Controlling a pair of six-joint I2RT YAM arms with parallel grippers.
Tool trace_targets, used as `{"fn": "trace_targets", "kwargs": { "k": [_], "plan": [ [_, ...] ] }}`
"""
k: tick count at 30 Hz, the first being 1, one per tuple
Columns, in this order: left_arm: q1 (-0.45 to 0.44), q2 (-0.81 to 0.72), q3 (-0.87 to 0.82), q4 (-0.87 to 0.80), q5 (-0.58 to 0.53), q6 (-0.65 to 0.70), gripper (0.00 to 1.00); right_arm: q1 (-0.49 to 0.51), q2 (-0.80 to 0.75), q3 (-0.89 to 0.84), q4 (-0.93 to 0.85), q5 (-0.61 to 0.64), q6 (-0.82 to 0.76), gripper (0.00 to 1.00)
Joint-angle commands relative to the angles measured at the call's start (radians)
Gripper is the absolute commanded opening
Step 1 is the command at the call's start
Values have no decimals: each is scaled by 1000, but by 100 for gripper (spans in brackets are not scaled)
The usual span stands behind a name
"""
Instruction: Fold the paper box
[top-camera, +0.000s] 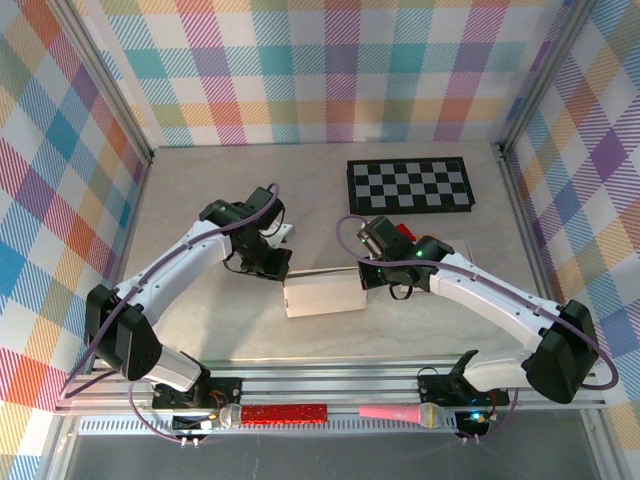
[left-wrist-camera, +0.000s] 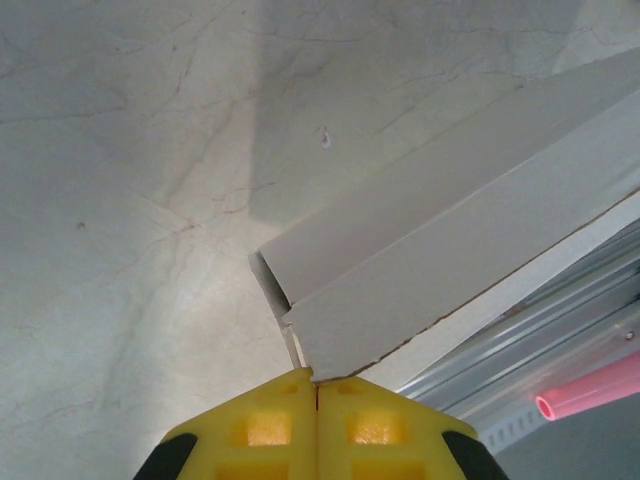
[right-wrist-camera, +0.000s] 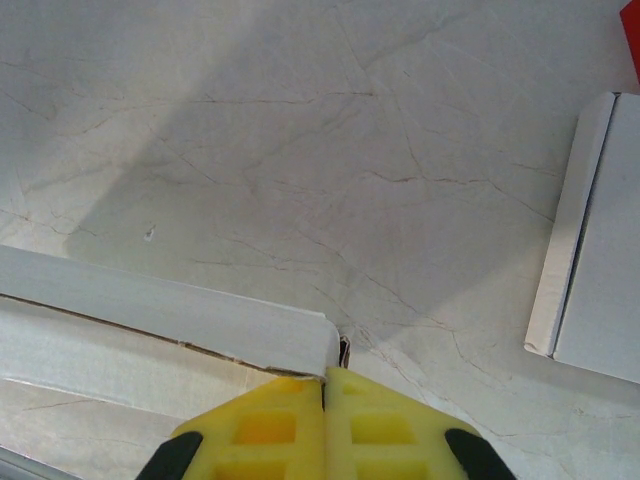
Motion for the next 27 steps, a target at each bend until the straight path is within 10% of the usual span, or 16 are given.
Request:
{"fn": "trace_targets", "kwargs": {
  "k": [1, 27],
  "plan": [
    [2, 33, 48, -43, 64, -83, 0, 9, 21, -6, -20, -26, 13, 0],
    [2, 6, 33, 73, 98, -213, 0, 20, -25, -35, 12, 5, 29, 0]
  ]
}}
